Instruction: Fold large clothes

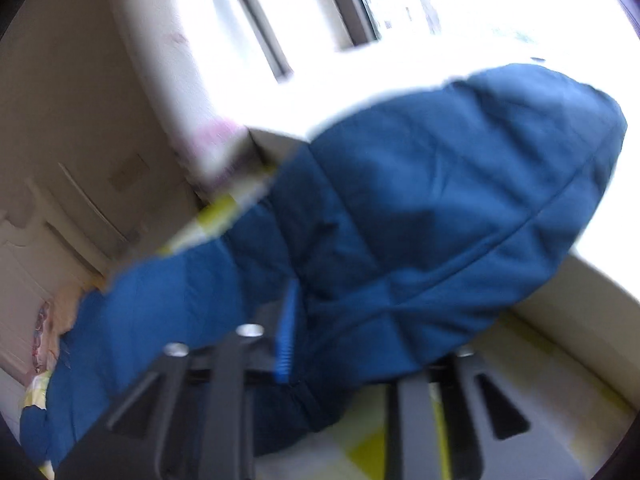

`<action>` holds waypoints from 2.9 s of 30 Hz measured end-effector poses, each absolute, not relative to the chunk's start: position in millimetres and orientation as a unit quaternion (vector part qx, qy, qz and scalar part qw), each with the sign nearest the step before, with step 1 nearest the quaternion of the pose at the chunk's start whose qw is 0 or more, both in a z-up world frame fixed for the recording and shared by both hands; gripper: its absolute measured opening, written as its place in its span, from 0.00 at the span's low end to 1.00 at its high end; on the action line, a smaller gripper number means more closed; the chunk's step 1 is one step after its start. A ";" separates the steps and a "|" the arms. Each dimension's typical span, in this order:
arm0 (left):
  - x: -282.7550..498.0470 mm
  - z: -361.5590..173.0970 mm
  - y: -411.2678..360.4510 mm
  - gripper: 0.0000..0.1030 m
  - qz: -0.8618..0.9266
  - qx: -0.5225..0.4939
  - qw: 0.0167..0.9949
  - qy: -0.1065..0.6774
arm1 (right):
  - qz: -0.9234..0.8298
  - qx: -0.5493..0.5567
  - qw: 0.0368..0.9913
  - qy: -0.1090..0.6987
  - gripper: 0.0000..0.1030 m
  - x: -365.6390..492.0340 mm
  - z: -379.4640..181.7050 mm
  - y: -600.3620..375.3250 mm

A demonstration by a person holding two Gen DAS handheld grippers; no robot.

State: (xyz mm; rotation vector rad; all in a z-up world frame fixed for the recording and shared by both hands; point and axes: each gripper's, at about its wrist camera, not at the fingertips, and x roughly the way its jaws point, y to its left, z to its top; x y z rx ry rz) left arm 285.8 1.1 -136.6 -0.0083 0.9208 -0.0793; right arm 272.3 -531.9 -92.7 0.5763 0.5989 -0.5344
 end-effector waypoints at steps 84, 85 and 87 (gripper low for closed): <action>290.5 -67.1 -200.7 0.92 -0.236 0.266 0.904 0.238 | -0.013 0.203 0.911 0.359 0.45 326.1 -136.2 -388.9; 283.1 -73.9 -219.1 0.92 -0.234 0.338 0.884 0.222 | -0.013 0.204 0.911 0.359 0.45 326.1 -136.2 -389.0; 286.7 -85.4 -243.4 0.92 -0.219 0.410 0.863 0.199 | -0.013 0.204 0.911 0.359 0.45 326.1 -136.1 -389.0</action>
